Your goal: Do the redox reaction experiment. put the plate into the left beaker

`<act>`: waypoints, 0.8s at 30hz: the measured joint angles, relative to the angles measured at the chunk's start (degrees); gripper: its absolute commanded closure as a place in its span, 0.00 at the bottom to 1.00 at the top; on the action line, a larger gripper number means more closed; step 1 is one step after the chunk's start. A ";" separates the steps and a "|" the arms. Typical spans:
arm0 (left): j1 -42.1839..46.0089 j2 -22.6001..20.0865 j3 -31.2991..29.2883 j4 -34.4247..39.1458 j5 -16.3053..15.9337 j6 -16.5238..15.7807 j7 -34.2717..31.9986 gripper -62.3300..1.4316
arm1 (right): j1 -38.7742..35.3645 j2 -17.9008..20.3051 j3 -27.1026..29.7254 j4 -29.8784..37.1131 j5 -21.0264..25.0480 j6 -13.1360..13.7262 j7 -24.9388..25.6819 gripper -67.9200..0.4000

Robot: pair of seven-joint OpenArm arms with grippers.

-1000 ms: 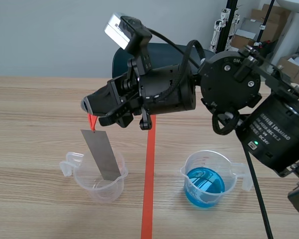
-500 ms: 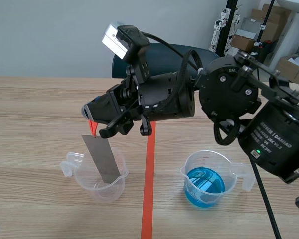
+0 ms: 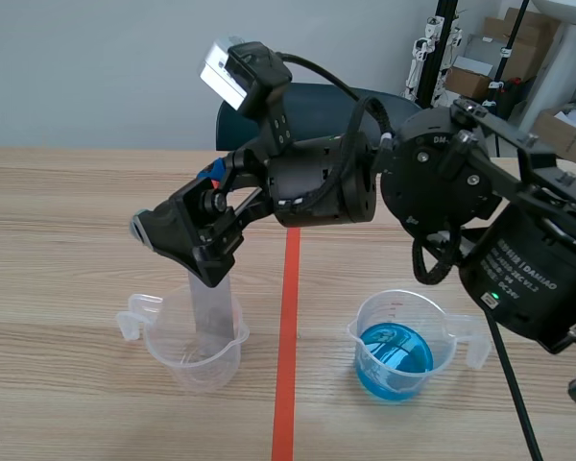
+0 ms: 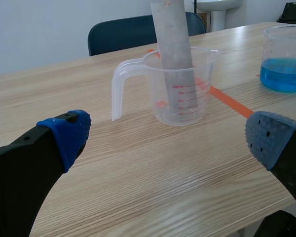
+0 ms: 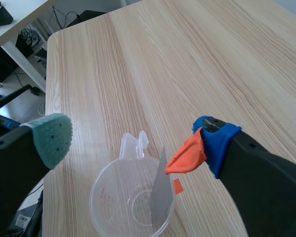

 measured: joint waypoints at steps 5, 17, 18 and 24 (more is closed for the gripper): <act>0.00 0.00 0.00 0.00 0.00 0.00 0.00 0.00 | 0.00 0.02 0.00 0.00 -0.39 -4.52 0.83 0.00; 0.00 0.00 0.00 0.00 0.00 0.00 0.00 0.00 | 0.00 0.00 0.00 0.00 -0.39 -4.33 0.81 0.00; 0.00 0.00 0.00 0.00 0.00 0.00 0.00 0.00 | 0.00 0.00 0.00 0.00 -0.39 -4.31 0.81 0.00; 0.00 0.00 0.00 0.00 0.00 0.00 0.00 0.00 | 0.00 0.00 0.00 0.00 -0.39 -4.31 0.81 0.00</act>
